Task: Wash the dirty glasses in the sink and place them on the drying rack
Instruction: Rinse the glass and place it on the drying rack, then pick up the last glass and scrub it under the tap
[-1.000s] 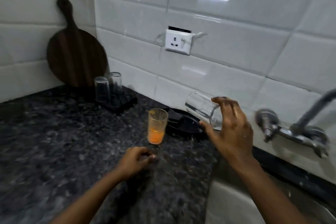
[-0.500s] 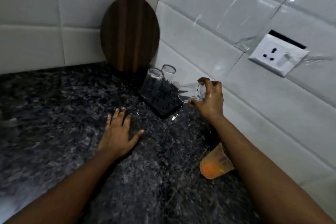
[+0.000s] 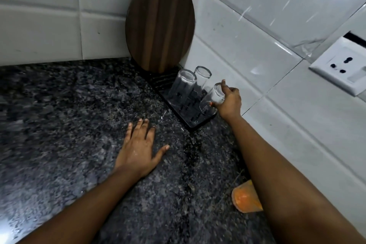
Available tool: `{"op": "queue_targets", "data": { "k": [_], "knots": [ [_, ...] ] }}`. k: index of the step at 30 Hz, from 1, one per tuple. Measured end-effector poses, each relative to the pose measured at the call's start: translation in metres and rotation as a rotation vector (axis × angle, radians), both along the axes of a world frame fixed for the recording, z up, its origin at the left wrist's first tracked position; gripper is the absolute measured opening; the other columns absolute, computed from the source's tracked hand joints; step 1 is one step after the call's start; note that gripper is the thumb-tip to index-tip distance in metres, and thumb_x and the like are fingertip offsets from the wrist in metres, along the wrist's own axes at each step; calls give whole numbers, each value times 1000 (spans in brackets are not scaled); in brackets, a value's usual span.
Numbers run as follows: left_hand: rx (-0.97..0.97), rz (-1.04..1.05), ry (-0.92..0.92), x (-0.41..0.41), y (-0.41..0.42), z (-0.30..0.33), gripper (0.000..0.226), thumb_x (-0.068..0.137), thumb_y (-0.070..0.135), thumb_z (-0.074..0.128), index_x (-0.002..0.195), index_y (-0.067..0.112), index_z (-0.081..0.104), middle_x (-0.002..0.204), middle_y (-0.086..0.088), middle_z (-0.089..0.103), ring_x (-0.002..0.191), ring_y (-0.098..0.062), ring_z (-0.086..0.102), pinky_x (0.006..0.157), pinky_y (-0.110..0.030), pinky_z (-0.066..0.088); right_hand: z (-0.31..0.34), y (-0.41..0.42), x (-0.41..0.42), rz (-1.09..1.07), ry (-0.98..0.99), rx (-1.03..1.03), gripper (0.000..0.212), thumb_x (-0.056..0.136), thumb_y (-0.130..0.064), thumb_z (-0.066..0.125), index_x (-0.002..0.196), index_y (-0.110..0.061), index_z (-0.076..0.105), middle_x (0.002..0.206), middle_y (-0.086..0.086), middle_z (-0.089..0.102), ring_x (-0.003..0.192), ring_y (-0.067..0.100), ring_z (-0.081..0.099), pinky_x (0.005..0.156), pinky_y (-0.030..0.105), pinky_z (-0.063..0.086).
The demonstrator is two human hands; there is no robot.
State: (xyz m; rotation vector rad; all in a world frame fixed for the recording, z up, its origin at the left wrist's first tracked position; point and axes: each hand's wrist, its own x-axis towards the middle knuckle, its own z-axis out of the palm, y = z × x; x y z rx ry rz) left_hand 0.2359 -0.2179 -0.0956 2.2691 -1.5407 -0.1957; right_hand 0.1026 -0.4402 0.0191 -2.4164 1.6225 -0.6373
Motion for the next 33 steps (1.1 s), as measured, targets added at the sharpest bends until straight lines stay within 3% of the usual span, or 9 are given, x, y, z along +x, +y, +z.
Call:
{"op": "queue_targets", "data": {
  "k": [8, 12, 16, 20, 22, 25, 28, 30, 33],
  "knots": [
    [-3, -7, 12, -1, 1, 1, 91, 80, 74, 5, 147, 14, 22, 158, -10, 9, 147, -21, -4, 119, -40, -8, 5, 15, -6, -63, -151, 41, 56, 82, -8, 67, 135, -10, 48, 130, 16, 56, 114, 31, 57, 97, 33, 44],
    [2, -14, 29, 0, 2, 3, 80, 88, 66, 16, 148, 13, 19, 158, -9, 7, 146, -22, -6, 119, -39, -8, 29, 91, -36, 26, -404, -31, 45, 81, -15, 70, 124, -11, 56, 124, 11, 57, 113, 18, 54, 86, 18, 46],
    [2, -34, 33, -1, 5, 8, 76, 91, 63, 17, 147, 12, 22, 157, -11, 11, 147, -24, -2, 119, -39, -6, 25, 181, -110, -178, -207, -312, 54, 68, -29, 82, 115, -15, 61, 131, 16, 48, 125, 30, 41, 100, 42, 37],
    [-101, -52, -3, -4, 9, 10, 66, 93, 54, 20, 133, 8, 45, 152, -15, 27, 144, -27, 16, 118, -42, 8, -12, 215, -168, -566, -47, -31, 81, 54, -47, 82, 121, -8, 58, 135, 40, 32, 129, 50, 29, 102, 50, 35],
    [-180, -58, -18, -8, 16, 12, 52, 92, 44, 32, 113, 5, 59, 142, -20, 43, 137, -33, 34, 113, -48, 25, -19, 218, -176, -518, -97, 79, 70, 60, -33, 85, 119, -4, 59, 128, 40, 41, 117, 51, 44, 94, 47, 41],
    [-279, -40, 48, -25, 31, 14, 40, 92, 33, 44, 102, -2, 60, 126, -26, 55, 122, -40, 50, 101, -52, 41, -19, 221, -179, -406, -184, -6, 44, 60, -35, 84, 83, 0, 68, 89, 27, 64, 85, 41, 61, 71, 37, 47],
    [-336, -141, 242, -73, 59, 17, 49, 92, 38, 39, 112, -3, 57, 117, -22, 59, 109, -36, 56, 93, -44, 47, -15, 250, -197, -420, -292, -68, 40, 62, -47, 80, 53, -17, 54, 59, 13, 59, 60, 26, 58, 55, 26, 36],
    [-306, -229, 398, -110, 78, 24, 38, 93, 31, 50, 115, 1, 56, 111, -17, 62, 101, -31, 59, 89, -39, 48, -11, 280, -220, -487, -406, -70, 45, 62, -48, 79, 48, -19, 48, 46, 1, 49, 47, 5, 50, 48, 23, 35],
    [-261, -336, 545, -174, 99, 31, 30, 89, 24, 58, 113, 4, 58, 110, -10, 66, 99, -25, 63, 87, -31, 50, -10, 320, -274, -616, -501, -75, 45, 62, -43, 82, 48, -12, 53, 44, -1, 47, 44, 3, 45, 49, 22, 36]
  ]
}}
